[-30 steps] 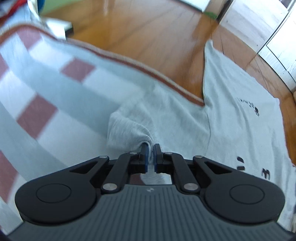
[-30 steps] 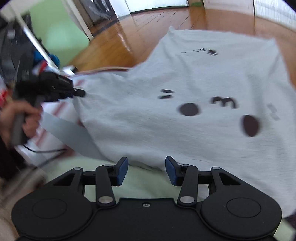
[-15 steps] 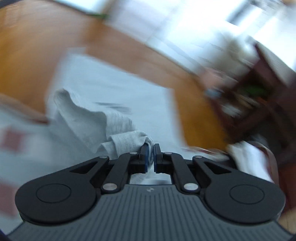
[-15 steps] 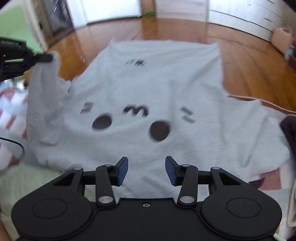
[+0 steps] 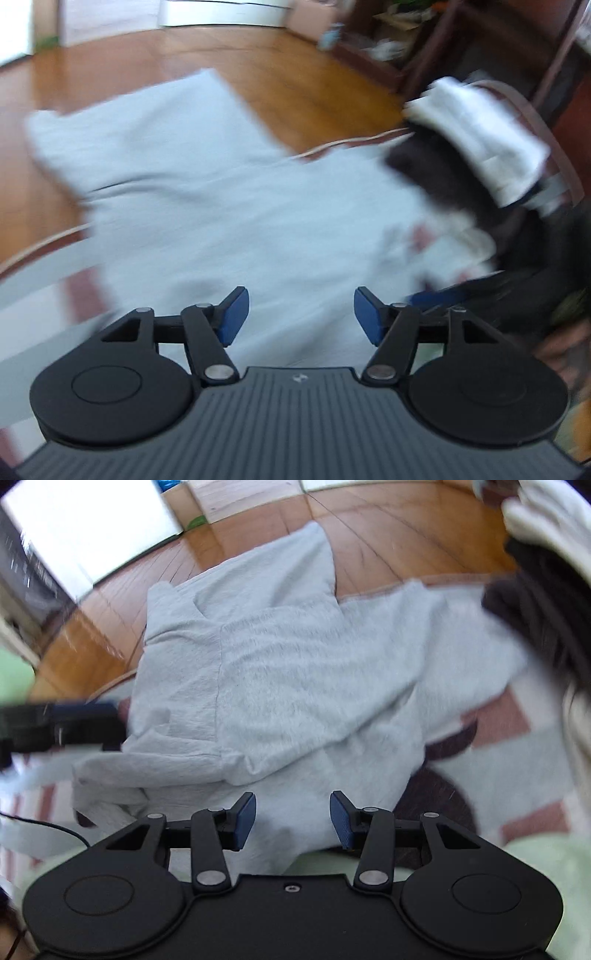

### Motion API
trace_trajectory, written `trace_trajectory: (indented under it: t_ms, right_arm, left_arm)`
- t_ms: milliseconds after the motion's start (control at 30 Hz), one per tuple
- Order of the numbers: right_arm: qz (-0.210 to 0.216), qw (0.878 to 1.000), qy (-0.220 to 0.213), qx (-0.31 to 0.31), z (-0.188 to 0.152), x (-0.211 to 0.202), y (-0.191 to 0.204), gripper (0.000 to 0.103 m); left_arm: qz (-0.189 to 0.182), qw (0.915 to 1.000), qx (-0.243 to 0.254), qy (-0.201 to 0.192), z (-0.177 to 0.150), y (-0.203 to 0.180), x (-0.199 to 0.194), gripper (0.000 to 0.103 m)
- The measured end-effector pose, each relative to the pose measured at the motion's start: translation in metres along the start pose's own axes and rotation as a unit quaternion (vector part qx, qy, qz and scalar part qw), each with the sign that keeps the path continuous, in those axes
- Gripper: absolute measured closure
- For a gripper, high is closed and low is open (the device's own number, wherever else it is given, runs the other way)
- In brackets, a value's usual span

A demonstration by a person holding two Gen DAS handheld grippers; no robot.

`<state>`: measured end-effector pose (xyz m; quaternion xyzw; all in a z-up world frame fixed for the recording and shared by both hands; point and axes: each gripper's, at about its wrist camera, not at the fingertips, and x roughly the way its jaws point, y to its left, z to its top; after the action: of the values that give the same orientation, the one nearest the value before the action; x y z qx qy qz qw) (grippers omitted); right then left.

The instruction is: Fold clothes

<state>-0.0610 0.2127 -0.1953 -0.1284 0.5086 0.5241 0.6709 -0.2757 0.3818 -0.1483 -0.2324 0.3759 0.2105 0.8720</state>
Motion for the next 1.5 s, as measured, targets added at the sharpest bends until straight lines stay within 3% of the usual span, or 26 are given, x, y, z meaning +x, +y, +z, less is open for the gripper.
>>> trace_trajectory:
  t_ms: [200, 267, 333, 400, 467, 533, 567, 633, 667, 700, 767, 833, 867, 1000, 1167, 1233, 1333, 1500]
  right_arm:
    - [0.052, 0.997, 0.019, 0.044, 0.002, 0.006, 0.005, 0.053]
    - [0.061, 0.996, 0.024, 0.056, 0.005, 0.008, 0.007, 0.052]
    - [0.082, 0.993, 0.032, 0.084, 0.008, 0.011, 0.006, 0.05]
    - [0.108, 0.985, 0.051, 0.128, 0.011, 0.019, 0.001, 0.049]
    - [0.128, 0.975, 0.071, 0.167, 0.013, 0.027, -0.003, 0.047]
    - [0.127, 0.972, 0.091, 0.178, 0.016, 0.034, 0.0, 0.046]
    - [0.126, 0.97, 0.101, 0.184, 0.017, 0.037, 0.001, 0.046]
    - [0.137, 0.965, 0.115, 0.19, 0.018, 0.042, 0.005, 0.046]
    - [0.152, 0.959, 0.12, 0.205, 0.017, 0.045, 0.005, 0.045]
    - [0.178, 0.946, 0.125, 0.241, 0.014, 0.049, 0.0, 0.045]
    - [0.229, 0.913, 0.134, 0.311, 0.007, 0.056, -0.009, 0.038]
    - [0.278, 0.871, 0.141, 0.379, -0.001, 0.063, -0.018, 0.034]
    - [0.29, 0.86, 0.141, 0.396, -0.001, 0.065, -0.021, 0.032]
    - [0.23, 0.895, 0.136, 0.357, 0.021, 0.061, -0.017, 0.022]
    - [0.151, 0.908, 0.203, 0.333, 0.037, 0.074, -0.012, 0.022]
    - [0.136, 0.916, 0.216, 0.31, 0.044, 0.077, -0.007, 0.022]
    - [0.134, 0.918, 0.217, 0.303, 0.051, 0.079, -0.003, 0.022]
    - [0.14, 0.901, 0.198, 0.36, 0.049, 0.084, -0.018, 0.022]
  left_arm:
    - [0.004, 0.9926, -0.096, 0.074, -0.032, 0.049, 0.01, 0.039]
    - [-0.011, 0.9877, -0.115, 0.105, -0.041, 0.059, 0.012, 0.021]
    - [-0.057, 0.9739, -0.179, 0.127, -0.054, 0.081, 0.015, 0.019]
    - [-0.072, 0.9652, -0.224, 0.113, -0.062, 0.095, 0.016, 0.019]
    - [-0.032, 0.9772, -0.192, 0.085, -0.063, 0.091, 0.011, 0.022]
    - [0.021, 0.9912, -0.12, 0.051, -0.059, 0.075, 0.007, 0.027]
    - [0.029, 0.9944, -0.095, 0.035, -0.057, 0.068, 0.007, 0.044]
    - [0.009, 0.9941, -0.107, 0.009, -0.055, 0.066, 0.007, 0.057]
    - [-0.009, 0.9925, -0.122, 0.0, -0.054, 0.068, 0.007, 0.072]
    - [-0.025, 0.9906, -0.135, -0.005, -0.053, 0.069, 0.007, 0.081]
    - [-0.033, 0.9912, -0.128, -0.006, -0.051, 0.065, 0.01, 0.084]
    - [-0.029, 0.9931, -0.114, -0.002, -0.052, 0.058, 0.014, 0.085]
    - [-0.035, 0.9931, -0.112, 0.005, -0.053, 0.055, 0.017, 0.085]
    - [-0.073, 0.9905, -0.113, 0.028, -0.053, 0.046, 0.016, 0.085]
    - [-0.045, 0.9972, -0.051, 0.031, -0.052, 0.028, 0.008, 0.085]
    - [-0.029, 0.9989, -0.035, 0.009, -0.05, 0.025, 0.0, 0.093]
    - [-0.007, 0.9991, -0.016, -0.038, -0.047, 0.021, -0.016, 0.093]
    - [-0.045, 0.9965, -0.032, -0.062, -0.046, 0.026, -0.028, 0.094]
